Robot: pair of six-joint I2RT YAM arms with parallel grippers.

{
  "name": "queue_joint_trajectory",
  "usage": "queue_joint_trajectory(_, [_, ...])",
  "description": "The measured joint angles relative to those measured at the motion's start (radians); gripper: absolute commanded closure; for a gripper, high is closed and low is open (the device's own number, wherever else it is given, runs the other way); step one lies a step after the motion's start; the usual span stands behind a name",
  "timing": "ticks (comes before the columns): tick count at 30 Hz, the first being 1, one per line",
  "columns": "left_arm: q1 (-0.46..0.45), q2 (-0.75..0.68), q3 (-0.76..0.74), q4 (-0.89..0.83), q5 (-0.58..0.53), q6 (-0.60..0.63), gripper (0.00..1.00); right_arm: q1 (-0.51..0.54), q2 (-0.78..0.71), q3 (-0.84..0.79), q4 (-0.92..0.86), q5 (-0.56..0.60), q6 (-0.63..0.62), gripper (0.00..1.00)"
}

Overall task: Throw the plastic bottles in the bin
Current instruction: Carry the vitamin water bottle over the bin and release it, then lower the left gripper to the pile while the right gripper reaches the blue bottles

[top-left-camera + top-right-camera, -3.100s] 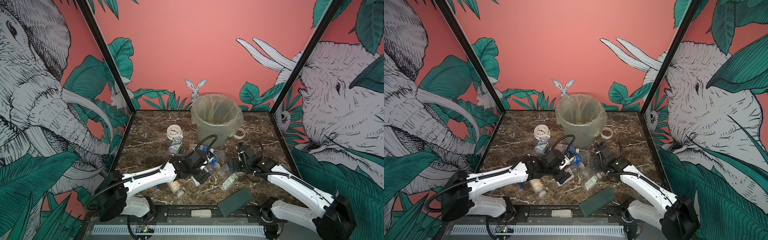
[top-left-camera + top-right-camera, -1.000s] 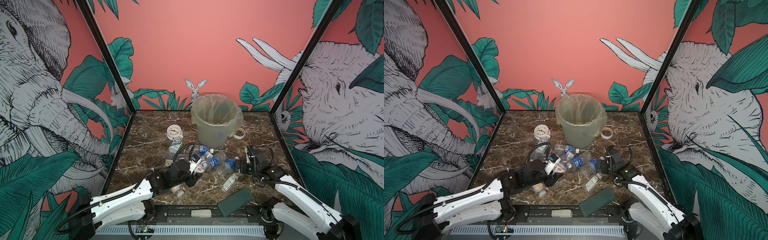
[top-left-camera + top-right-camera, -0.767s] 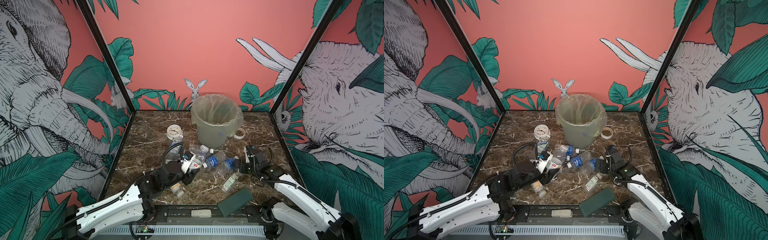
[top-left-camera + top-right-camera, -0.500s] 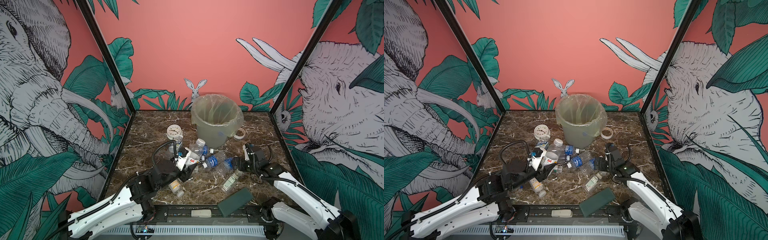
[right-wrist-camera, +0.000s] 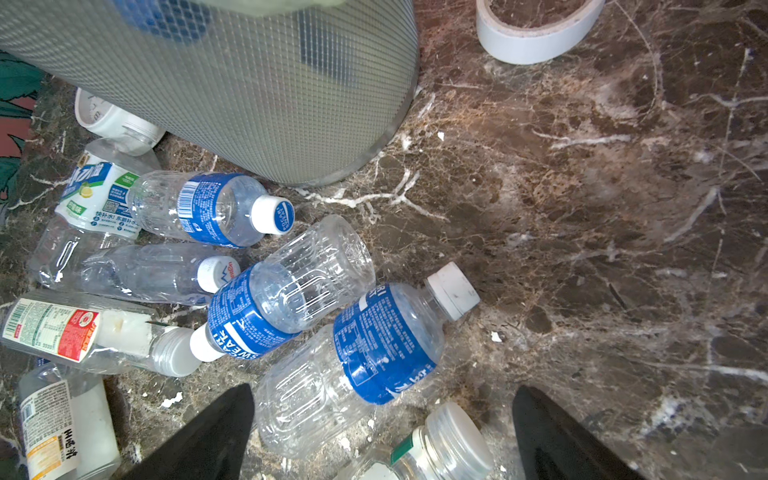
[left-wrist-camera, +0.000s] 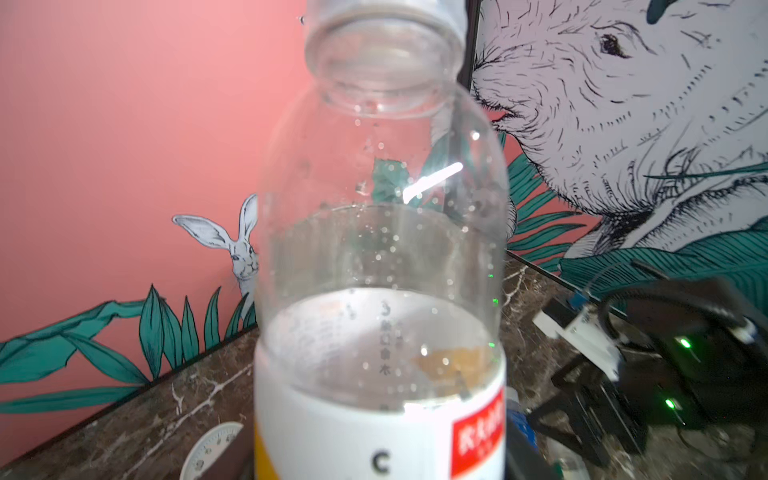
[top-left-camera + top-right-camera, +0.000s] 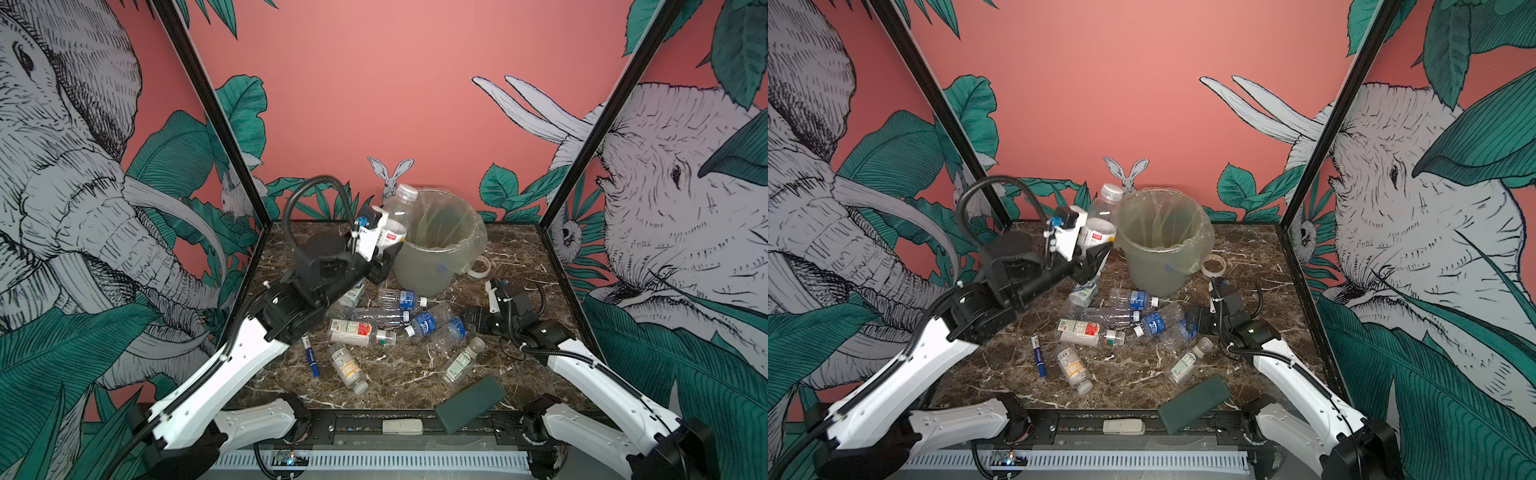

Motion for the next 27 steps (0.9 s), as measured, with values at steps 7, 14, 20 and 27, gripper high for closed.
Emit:
queue_joint_trajectory(7, [0.146,0.535,0.578,-0.045,0.245,0.000,0.00,-0.017,0.000,0.000,-0.006,-0.006,-0.008,0.01])
queue_joint_trajectory(14, [0.188,0.649,0.639,-0.093,0.274,-0.011,0.00,-0.024,-0.058,0.000,-0.047,-0.003,-0.019,0.01])
queue_joint_trajectory(20, [0.183,0.455,0.484,-0.077,0.272,-0.006,0.00,-0.024,-0.069,-0.001,-0.058,-0.007,-0.019,0.01])
queue_joint_trajectory(27, [0.183,0.211,0.241,-0.044,0.212,0.018,0.00,-0.019,-0.048,-0.002,-0.057,-0.028,-0.021,0.01])
